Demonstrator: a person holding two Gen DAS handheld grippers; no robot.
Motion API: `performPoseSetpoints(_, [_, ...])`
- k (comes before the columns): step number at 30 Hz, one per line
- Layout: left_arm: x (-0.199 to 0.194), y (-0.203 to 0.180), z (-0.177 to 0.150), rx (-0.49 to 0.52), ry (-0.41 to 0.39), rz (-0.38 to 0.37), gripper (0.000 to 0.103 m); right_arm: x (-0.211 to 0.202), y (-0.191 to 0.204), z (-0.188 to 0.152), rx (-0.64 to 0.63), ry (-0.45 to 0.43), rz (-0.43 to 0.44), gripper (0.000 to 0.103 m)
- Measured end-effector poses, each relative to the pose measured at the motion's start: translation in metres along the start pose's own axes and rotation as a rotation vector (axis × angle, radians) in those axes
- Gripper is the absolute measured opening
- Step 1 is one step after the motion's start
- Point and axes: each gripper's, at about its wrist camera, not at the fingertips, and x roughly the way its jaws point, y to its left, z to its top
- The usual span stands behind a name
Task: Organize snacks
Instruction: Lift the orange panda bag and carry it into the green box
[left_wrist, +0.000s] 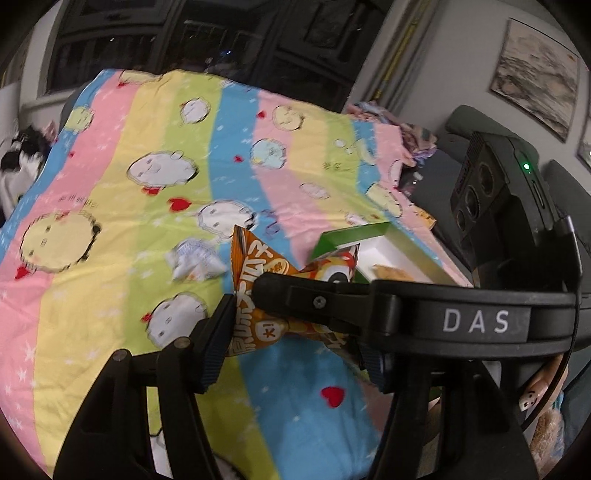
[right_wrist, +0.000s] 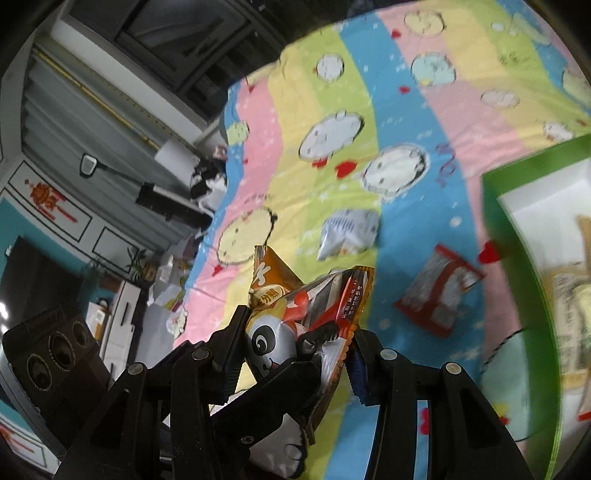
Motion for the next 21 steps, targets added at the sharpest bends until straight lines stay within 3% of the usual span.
performPoseSetpoints(11, [0.034,-0.055,0.019,0.090,-0.002,-0.091,0.061,-0.058,-0.044,0.008,0.060,-0.123,-0.054,0.050])
performPoseSetpoints(21, [0.076,-0.096,0.029,0.160,0.053,-0.157,0.061,-0.089,-0.095,0.012,0.168,-0.188,-0.090,0.050])
